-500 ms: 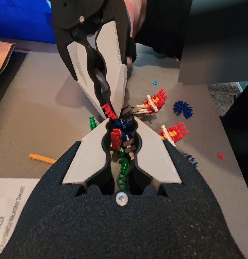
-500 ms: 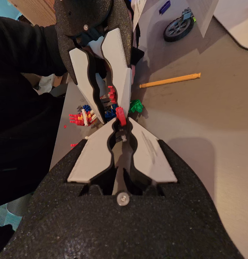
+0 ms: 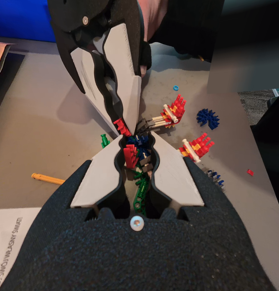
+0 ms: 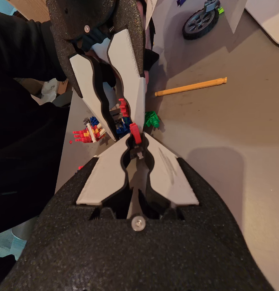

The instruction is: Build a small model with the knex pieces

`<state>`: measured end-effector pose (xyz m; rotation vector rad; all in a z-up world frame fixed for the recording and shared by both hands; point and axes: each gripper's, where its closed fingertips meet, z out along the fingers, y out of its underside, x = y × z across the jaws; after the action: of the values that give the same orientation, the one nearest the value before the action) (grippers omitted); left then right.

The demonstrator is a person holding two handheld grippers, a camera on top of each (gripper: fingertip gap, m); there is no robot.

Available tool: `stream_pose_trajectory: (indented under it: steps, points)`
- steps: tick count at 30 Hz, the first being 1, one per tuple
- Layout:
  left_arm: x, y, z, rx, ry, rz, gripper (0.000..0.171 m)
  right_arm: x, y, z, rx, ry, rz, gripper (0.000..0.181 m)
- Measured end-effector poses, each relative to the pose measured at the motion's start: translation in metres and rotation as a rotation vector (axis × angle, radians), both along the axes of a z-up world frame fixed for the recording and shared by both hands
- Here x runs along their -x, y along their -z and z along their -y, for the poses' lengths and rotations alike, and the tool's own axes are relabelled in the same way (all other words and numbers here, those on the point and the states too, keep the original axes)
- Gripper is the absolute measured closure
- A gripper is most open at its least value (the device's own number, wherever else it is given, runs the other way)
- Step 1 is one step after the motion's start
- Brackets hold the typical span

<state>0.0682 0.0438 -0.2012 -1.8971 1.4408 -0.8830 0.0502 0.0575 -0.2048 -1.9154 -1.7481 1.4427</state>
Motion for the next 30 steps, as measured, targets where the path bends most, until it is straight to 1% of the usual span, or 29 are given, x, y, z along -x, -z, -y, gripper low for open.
stream_pose_trajectory:
  steps: [11, 14, 17, 22, 24, 30]
  points:
    - [0.001, 0.003, 0.009, -0.035, 0.104, -0.069, 0.148, 0.0, 0.003, 0.009, -0.001, -0.059, 0.046, 0.173]
    - [0.005, 0.003, 0.009, -0.053, 0.115, -0.092, 0.146, 0.002, 0.003, 0.01, -0.041, -0.057, 0.029, 0.171]
    - [0.007, 0.002, 0.002, -0.039, 0.079, -0.063, 0.145, 0.002, 0.0, 0.004, -0.056, -0.027, -0.001, 0.169]
    - [0.005, 0.002, 0.002, -0.03, 0.082, -0.045, 0.145, -0.002, -0.002, 0.002, -0.054, -0.018, -0.023, 0.167]
    - [0.005, 0.002, 0.002, -0.028, 0.086, -0.04, 0.144, -0.003, -0.007, 0.0, -0.038, -0.007, -0.049, 0.167]
    - [0.005, 0.002, 0.003, -0.009, 0.086, -0.027, 0.144, -0.004, -0.006, 0.001, -0.039, -0.016, -0.042, 0.171]
